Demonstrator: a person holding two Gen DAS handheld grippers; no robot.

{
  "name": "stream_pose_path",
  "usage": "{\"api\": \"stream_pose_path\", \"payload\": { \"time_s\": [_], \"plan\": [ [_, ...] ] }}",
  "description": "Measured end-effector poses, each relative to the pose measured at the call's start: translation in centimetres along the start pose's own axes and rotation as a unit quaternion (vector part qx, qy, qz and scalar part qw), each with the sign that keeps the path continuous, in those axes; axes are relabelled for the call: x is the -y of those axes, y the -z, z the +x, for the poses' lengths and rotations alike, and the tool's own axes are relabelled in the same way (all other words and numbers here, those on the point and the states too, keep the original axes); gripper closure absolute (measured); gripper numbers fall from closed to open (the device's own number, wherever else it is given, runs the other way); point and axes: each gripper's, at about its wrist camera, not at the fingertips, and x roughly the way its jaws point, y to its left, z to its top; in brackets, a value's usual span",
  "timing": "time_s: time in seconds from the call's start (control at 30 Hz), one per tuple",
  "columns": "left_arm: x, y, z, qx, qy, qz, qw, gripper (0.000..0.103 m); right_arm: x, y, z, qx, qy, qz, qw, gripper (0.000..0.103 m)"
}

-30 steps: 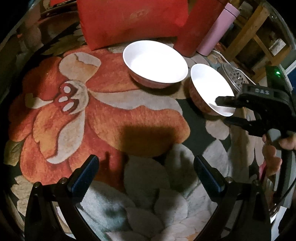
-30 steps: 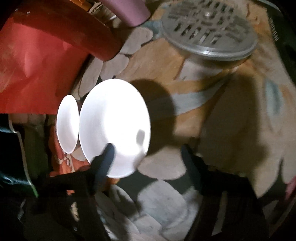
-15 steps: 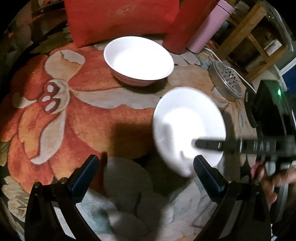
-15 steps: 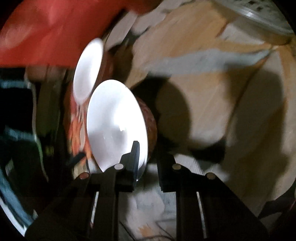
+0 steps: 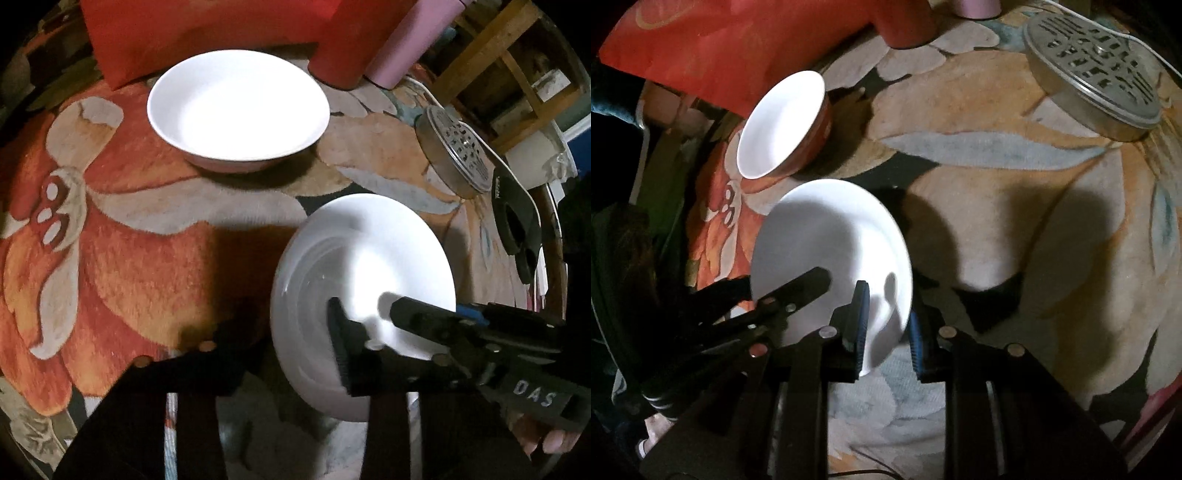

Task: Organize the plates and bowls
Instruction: 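Grasp the larger white bowl rim with the right gripper while the left gripper grasps it, then carry the white bowl with both grippers over the plate stack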

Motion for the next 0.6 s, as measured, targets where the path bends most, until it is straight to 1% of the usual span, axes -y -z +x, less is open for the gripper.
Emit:
{"api": "stream_pose_path", "payload": {
  "time_s": [0.03,0.07,0.1,0.27,0.43,0.6],
  "plan": [
    [0.2,0.0,0.0,0.000,0.000,0.005,1.0000,0.086,-0.1,-0.2,0.2,0.001,0.006,0.001,1.000,0.082],
    [0.3,0.0,0.0,-0.001,-0.001,0.008,1.0000,0.090,0.2,-0.4,0.3,0.003,0.009,0.002,1.000,0.082],
    [0.4,0.0,0.0,0.000,-0.004,0.012,0.9999,0.091,0.4,-0.5,0.3,0.003,0.011,0.006,1.000,0.082],
    [0.5,0.9,-0.4,0.000,-0.003,0.020,0.9998,0.092,0.5,0.1,-0.1,0.010,0.016,0.007,1.000,0.087],
    [0.7,2.3,-1.9,0.000,-0.001,0.029,0.9996,0.092,0.3,1.4,-1.2,0.006,0.015,-0.006,1.000,0.088],
    [1.8,3.7,-4.5,0.007,0.005,0.045,0.9989,0.092,-0.7,3.5,-3.2,0.004,0.022,-0.020,1.000,0.088]
  ]
}}
